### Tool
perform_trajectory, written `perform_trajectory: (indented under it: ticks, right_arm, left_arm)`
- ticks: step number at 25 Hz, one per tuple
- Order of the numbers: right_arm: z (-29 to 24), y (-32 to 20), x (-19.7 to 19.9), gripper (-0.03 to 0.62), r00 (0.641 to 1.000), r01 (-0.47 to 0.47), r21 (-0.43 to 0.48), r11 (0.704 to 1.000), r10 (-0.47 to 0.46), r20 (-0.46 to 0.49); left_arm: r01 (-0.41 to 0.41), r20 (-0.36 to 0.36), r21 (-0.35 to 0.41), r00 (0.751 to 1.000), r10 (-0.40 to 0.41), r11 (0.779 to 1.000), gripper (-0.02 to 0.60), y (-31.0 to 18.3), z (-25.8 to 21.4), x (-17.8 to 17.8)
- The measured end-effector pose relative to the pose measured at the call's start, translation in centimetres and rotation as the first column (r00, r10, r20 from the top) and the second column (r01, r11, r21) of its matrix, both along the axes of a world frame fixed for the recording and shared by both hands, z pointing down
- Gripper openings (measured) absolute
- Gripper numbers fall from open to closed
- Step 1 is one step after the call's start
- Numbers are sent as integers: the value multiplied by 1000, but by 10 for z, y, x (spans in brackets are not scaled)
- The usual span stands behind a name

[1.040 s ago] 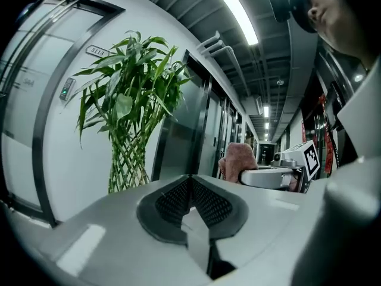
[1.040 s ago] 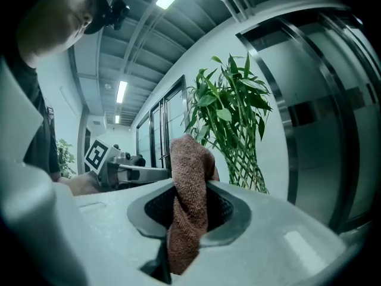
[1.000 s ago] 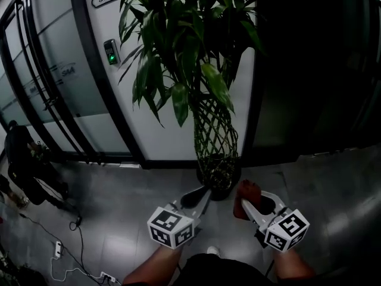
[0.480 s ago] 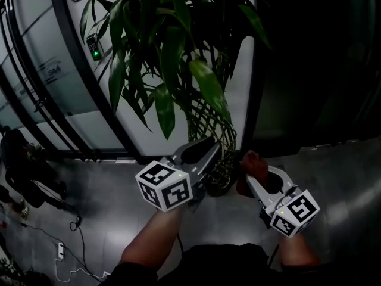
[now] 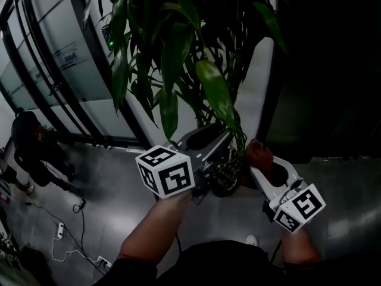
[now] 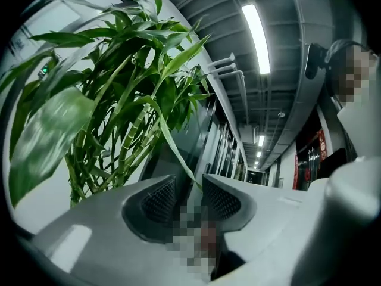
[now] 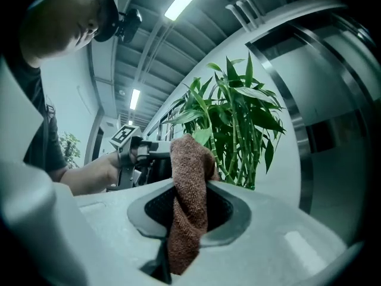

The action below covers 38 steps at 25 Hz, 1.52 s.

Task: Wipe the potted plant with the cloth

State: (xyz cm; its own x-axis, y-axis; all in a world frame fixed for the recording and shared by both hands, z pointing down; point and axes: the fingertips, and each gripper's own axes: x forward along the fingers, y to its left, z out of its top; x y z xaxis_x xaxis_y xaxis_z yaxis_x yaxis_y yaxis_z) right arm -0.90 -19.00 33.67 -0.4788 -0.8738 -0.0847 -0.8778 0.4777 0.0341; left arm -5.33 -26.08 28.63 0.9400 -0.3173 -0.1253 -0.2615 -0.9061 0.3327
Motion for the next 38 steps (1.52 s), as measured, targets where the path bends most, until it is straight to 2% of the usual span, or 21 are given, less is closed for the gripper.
perform_trajectory:
  ticks: [10, 16, 20, 27, 33, 38]
  right_arm:
    - [-10, -15, 20, 71, 991, 132, 1, 991, -132, -27]
    - [-6, -14, 26, 71, 985, 172, -1, 985, -172, -28]
    - [-9, -17, 28, 72, 982, 188, 19, 982, -188, -32]
    - [-17, -37, 3, 71, 965, 261, 21, 965, -260, -31]
    - [-67, -52, -13, 71, 951, 307, 116, 945, -301, -69]
    - [-122, -71, -27, 71, 951, 305, 223, 926, -282, -129]
  left_arm:
    - [87, -32, -36, 996, -88, 996, 144, -4, -1, 23]
    - [150, -42, -29, 988, -151, 988, 20, -8, 0, 23]
    - [165, -28, -34, 986, -166, 986, 18, -9, 7, 21]
    - [142, -51, -115, 988, -149, 983, 18, -5, 20, 4]
    - [172, -30, -141, 984, -177, 975, 17, -6, 35, -13]
    - [176, -18, -150, 983, -180, 973, 17, -7, 46, -21]
